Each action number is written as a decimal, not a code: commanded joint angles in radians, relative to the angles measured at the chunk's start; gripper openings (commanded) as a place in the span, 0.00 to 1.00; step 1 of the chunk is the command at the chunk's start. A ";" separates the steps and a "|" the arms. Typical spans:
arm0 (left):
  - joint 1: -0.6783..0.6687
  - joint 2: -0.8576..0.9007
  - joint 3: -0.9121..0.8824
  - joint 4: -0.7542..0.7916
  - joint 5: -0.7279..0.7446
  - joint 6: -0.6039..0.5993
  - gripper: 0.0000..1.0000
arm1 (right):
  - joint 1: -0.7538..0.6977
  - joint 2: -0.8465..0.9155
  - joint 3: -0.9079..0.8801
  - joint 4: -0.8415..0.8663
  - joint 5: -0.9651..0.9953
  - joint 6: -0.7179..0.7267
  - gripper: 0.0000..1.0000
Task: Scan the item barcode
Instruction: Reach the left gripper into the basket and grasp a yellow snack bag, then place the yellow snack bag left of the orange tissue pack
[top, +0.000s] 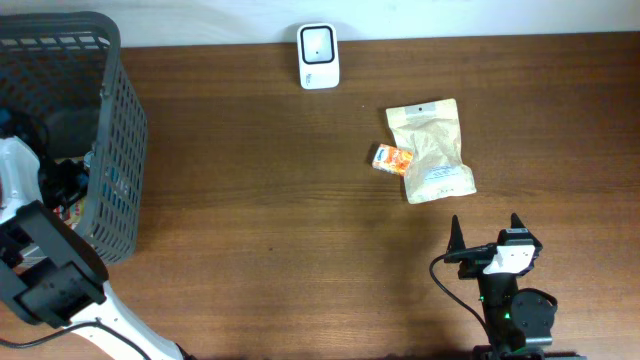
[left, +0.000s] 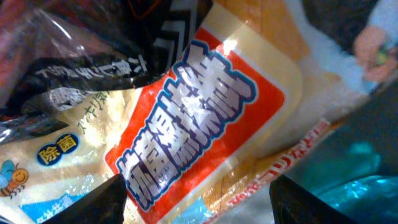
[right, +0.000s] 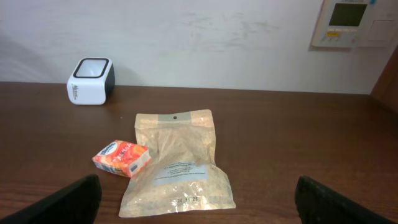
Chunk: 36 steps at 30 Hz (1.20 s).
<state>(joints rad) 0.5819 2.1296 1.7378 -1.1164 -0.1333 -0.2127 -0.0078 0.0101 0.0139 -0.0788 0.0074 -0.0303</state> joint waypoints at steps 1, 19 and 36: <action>0.002 0.019 -0.032 0.041 -0.056 -0.002 0.71 | -0.006 -0.006 -0.008 -0.003 0.008 0.004 0.98; 0.003 0.067 0.257 -0.050 0.191 -0.003 0.00 | -0.006 -0.006 -0.008 -0.003 0.007 0.004 0.98; -0.236 -0.271 1.067 -0.319 0.807 -0.002 0.00 | -0.006 -0.006 -0.008 -0.003 0.008 0.004 0.98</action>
<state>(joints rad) 0.4931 1.9289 2.7857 -1.4326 0.5743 -0.2108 -0.0078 0.0101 0.0139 -0.0788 0.0074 -0.0299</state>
